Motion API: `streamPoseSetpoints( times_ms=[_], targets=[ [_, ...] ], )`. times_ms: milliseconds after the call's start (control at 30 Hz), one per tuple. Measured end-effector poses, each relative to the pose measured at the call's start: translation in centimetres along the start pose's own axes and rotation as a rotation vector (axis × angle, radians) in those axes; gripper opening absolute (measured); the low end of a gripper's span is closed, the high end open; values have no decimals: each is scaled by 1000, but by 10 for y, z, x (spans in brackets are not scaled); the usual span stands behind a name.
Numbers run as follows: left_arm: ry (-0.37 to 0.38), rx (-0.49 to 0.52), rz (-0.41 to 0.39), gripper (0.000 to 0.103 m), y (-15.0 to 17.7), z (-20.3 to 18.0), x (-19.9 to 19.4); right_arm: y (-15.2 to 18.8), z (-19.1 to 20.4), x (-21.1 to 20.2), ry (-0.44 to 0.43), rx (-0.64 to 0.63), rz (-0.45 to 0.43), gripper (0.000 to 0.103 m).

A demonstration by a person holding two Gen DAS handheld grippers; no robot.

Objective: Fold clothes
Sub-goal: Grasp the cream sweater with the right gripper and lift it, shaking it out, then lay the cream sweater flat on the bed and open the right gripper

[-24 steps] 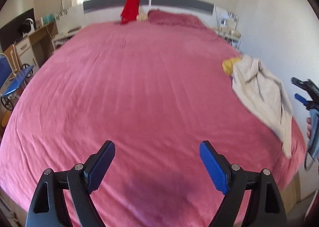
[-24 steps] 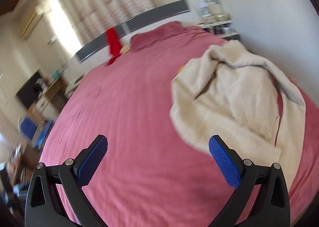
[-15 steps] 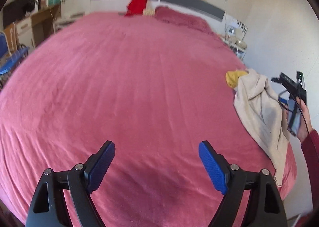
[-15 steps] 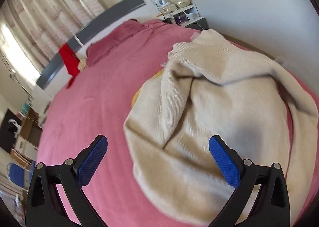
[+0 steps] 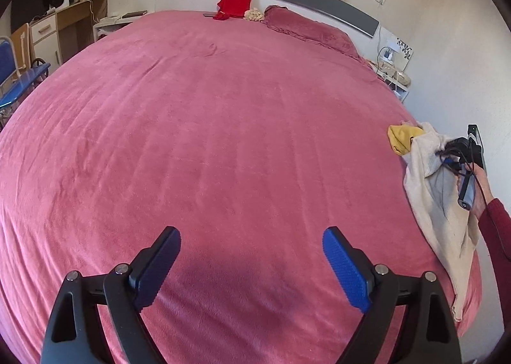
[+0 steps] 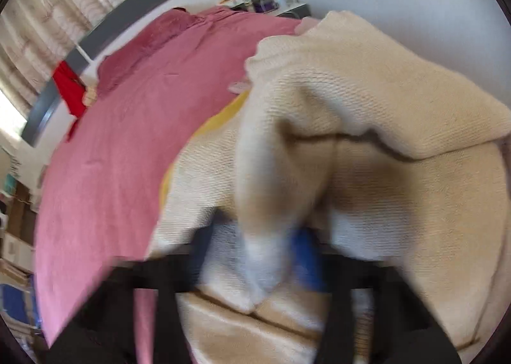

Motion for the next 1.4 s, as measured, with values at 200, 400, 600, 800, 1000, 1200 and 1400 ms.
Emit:
streamPoseSetpoints(
  times_ms=[200, 400, 600, 800, 1000, 1200, 1400],
  targets=[
    [34, 18, 2, 93, -7, -13, 6, 2, -14, -16, -51, 2, -10, 8],
    [50, 29, 36, 92, -2, -23, 9, 7, -8, -59, -284, -10, -19, 8],
    [58, -23, 64, 88, -7, -15, -1, 22, 12, -133, -509, -76, -43, 8],
    [92, -38, 9, 87, -18, -6, -45, 79, 33, -250, -731, -229, -72, 8],
    [48, -48, -29, 87, -14, 39, -112, 235, 65, -341, -965, -422, 100, 14],
    [-59, -78, 79, 87, 38, 93, -137, 420, 81, -315, -826, -674, 369, 87],
    [-11, -129, 156, 87, 97, 112, -131, 478, 49, -290, -625, -724, 382, 90]
  ],
)
Point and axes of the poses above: each gripper's, at about its wrist camera, not at the fingertips, and x roughly the way its jaws point, z to its left, y to its underside, the point moved 6 cm from there along x, roughly the way its jaws point, and after that the axes turned 11 degrees about y, right-handed, at the moved point
